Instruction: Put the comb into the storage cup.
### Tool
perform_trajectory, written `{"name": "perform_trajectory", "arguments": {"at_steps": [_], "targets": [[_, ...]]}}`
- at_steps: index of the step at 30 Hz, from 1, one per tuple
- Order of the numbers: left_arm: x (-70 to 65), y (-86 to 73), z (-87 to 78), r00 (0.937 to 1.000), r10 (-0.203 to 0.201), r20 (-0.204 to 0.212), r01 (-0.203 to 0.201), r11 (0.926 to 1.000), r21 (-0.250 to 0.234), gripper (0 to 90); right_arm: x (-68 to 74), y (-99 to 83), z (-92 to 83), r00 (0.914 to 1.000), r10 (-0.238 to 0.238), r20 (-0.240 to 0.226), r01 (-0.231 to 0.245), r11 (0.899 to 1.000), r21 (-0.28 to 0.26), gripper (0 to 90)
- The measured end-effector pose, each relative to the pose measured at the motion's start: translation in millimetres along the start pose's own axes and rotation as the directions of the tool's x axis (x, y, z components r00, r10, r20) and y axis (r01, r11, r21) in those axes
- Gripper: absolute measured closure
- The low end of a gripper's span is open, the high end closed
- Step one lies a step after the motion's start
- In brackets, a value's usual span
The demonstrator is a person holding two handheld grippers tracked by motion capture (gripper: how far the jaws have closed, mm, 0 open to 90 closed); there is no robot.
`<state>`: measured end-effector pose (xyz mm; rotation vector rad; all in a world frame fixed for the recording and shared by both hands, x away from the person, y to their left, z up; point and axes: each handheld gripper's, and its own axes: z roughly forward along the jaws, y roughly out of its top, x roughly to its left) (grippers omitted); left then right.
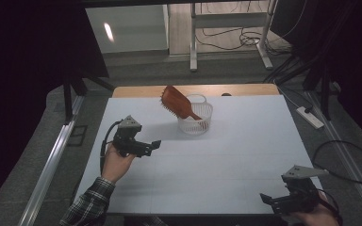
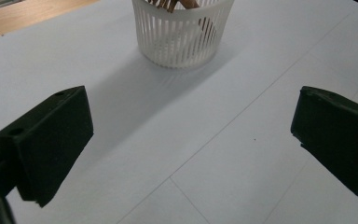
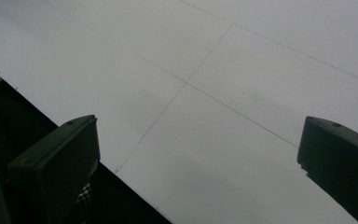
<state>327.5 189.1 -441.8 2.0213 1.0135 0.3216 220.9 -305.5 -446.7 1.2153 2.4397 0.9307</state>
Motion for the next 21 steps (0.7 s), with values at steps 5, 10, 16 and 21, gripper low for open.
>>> {"name": "perform_trajectory", "arguments": {"at_steps": [5,10,16,21], "targets": [[-2.4,-6.0,-4.9,1.0000,0.000,0.001,0.000,1.0000,0.006,0.0,0.5,0.1,-0.2,1.0000,-0.005,0.003,0.005,1.000,0.002,0.0],[-3.4,-10.9,-11.1,1.0000,-0.006,-0.006,0.006,1.0000,0.001,0.0,0.7,0.1,0.2,1.0000,-0.007,0.004,0.007,1.000,0.003,0.0],[-4.9,-18.5,-17.1,0.9999,-0.008,-0.009,0.008,0.9999,0.007,0.0,0.7,0.2,0.5,1.0000,-0.007,0.004,0.007,1.000,0.004,0.0],[-6.5,-23.8,-22.9,0.9997,-0.011,-0.021,0.011,0.9999,0.009,0.0,0.8,0.1,0.3,1.0000,-0.009,0.004,0.009,1.000,0.003,0.0]]}}
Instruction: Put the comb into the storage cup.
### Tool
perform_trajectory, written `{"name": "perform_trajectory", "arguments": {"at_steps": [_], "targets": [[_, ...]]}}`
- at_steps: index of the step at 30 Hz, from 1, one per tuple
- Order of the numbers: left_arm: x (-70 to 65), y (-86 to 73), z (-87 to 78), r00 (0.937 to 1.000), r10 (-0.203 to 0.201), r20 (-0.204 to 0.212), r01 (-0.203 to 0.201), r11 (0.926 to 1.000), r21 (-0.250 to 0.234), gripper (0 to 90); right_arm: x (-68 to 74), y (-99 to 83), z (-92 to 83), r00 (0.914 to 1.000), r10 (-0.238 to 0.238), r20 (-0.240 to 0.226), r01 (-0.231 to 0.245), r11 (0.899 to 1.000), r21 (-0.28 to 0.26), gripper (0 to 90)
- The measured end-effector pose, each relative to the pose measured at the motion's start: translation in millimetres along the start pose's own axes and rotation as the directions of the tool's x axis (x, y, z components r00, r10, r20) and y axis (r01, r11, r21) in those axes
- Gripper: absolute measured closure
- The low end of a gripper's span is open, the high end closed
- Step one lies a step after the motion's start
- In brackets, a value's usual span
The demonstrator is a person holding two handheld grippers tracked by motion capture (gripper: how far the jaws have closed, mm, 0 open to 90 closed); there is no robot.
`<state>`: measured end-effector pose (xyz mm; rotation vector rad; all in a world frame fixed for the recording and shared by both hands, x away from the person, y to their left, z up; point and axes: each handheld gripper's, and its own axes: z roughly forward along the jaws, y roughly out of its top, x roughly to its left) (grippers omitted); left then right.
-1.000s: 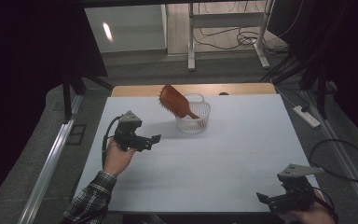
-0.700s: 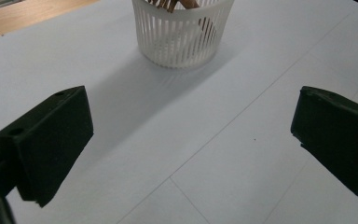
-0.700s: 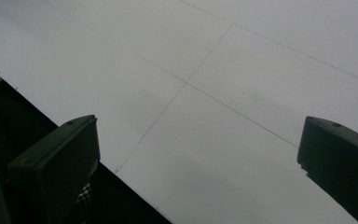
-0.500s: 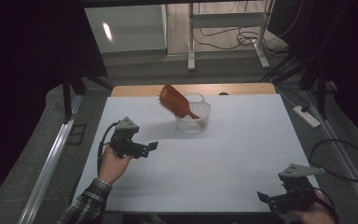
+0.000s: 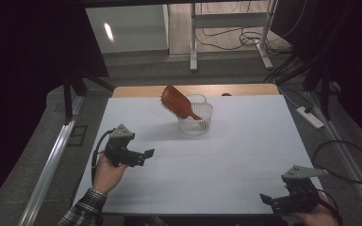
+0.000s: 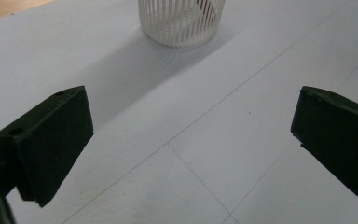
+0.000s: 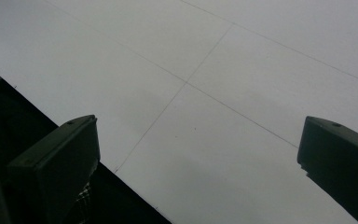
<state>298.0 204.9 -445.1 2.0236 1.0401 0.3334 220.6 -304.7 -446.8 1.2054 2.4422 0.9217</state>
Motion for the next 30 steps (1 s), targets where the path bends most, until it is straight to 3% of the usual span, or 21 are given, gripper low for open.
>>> {"name": "perform_trajectory", "arguments": {"at_steps": [30], "targets": [[-7.4,-33.3,-34.6,0.9993,-0.014,-0.035,0.014,0.9999,0.000,0.0,0.3,0.0,-0.4,1.0000,0.003,0.007,-0.003,1.000,-0.004,0.0]]}}
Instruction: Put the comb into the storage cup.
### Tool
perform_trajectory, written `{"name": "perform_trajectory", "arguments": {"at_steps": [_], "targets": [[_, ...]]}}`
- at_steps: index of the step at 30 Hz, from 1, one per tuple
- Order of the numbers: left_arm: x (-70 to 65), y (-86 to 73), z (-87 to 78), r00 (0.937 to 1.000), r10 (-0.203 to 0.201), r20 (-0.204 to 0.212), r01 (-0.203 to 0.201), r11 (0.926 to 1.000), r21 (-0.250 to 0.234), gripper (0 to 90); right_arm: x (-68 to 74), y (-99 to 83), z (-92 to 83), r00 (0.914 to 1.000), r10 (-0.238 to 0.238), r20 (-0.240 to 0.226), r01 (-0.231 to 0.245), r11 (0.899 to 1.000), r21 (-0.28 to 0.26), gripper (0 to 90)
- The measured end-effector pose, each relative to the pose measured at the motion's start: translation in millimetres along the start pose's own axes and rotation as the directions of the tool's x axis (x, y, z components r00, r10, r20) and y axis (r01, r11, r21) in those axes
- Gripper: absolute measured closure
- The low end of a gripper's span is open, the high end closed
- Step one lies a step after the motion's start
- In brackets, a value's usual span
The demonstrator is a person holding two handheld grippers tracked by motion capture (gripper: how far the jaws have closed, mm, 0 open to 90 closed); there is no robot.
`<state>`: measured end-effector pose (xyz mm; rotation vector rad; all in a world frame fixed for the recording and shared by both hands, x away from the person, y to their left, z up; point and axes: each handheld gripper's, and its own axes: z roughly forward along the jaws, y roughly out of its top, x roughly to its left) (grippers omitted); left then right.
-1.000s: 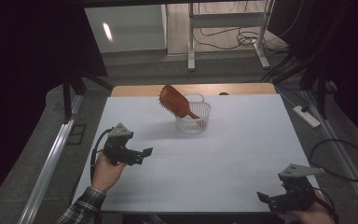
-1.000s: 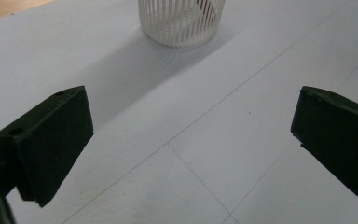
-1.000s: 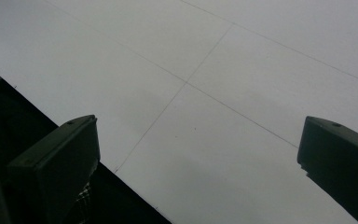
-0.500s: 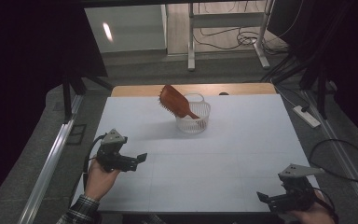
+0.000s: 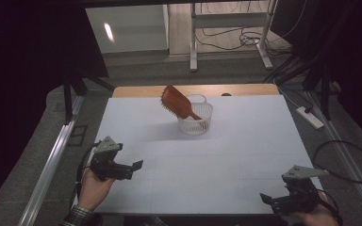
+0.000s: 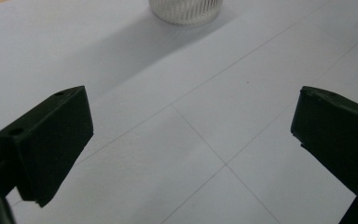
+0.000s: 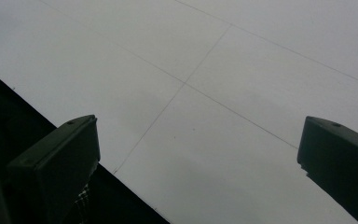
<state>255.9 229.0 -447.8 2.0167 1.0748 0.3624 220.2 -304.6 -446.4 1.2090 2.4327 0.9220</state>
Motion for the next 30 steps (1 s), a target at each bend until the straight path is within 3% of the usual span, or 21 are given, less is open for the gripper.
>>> {"name": "perform_trajectory", "arguments": {"at_steps": [18,30], "targets": [[-2.8,-21.5,-19.5,0.9995,-0.010,-0.029,0.010,0.9999,0.010,0.0,0.2,-0.1,-0.6,1.0000,0.001,0.005,-0.001,1.000,-0.005,0.0],[-3.7,-40.6,-33.4,0.9978,-0.040,-0.053,0.040,0.9991,0.010,0.0,0.1,-0.1,-0.8,1.0000,0.003,0.008,-0.003,1.000,-0.005,0.0]]}}
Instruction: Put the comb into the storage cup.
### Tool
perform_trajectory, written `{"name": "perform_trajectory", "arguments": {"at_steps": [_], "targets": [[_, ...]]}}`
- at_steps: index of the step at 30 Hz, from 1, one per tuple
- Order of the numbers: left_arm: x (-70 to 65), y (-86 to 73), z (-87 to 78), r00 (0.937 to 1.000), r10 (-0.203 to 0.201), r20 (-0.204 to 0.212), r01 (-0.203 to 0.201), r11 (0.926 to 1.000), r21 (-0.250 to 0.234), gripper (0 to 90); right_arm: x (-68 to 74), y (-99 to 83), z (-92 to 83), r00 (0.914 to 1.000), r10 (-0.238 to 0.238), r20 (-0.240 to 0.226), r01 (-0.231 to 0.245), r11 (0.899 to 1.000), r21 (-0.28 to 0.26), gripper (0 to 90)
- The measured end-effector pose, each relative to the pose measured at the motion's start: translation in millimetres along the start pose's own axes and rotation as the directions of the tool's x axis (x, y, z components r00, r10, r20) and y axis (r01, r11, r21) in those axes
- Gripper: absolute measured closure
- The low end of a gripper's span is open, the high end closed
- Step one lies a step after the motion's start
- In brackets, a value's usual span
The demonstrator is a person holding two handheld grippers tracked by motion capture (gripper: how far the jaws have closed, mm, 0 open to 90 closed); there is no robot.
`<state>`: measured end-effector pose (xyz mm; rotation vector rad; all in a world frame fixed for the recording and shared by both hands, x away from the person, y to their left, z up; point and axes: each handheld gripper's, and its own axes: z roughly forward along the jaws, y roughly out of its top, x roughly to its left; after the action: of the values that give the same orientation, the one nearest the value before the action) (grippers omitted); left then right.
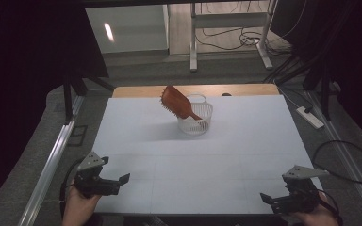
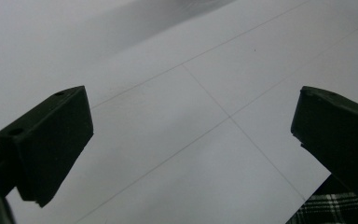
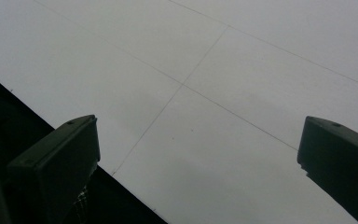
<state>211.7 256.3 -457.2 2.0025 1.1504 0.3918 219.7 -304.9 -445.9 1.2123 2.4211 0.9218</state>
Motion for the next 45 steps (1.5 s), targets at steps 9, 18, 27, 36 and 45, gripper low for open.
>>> {"name": "perform_trajectory", "arguments": {"at_steps": [9,18,27,36,45], "targets": [[1.6,-15.0,-11.6,0.9995,-0.015,-0.026,0.015,0.9999,0.004,0.0,0.2,0.1,0.1,1.0000,-0.002,0.001,0.002,1.000,0.002,0.0],[2.2,-23.7,-16.4,0.9988,-0.026,-0.043,0.026,0.9995,0.015,0.0,0.2,0.2,0.2,1.0000,-0.001,0.004,0.001,1.000,0.002,0.0],[0.3,-28.9,-18.5,0.9967,-0.013,-0.080,0.016,0.9991,0.039,0.0,-0.1,0.2,-0.2,1.0000,0.005,0.008,-0.005,1.000,-0.001,0.0],[0.0,-30.8,-19.6,0.9955,-0.003,-0.095,0.009,0.9980,0.063,0.0,-0.4,0.3,-0.3,0.9999,0.009,0.012,-0.009,1.000,-0.005,0.0],[-1.7,-31.5,-18.2,0.9951,0.013,-0.098,-0.001,0.9935,0.114,0.0,-1.0,0.2,-0.8,0.9997,0.018,0.019,-0.018,1.000,-0.010,0.0]]}}
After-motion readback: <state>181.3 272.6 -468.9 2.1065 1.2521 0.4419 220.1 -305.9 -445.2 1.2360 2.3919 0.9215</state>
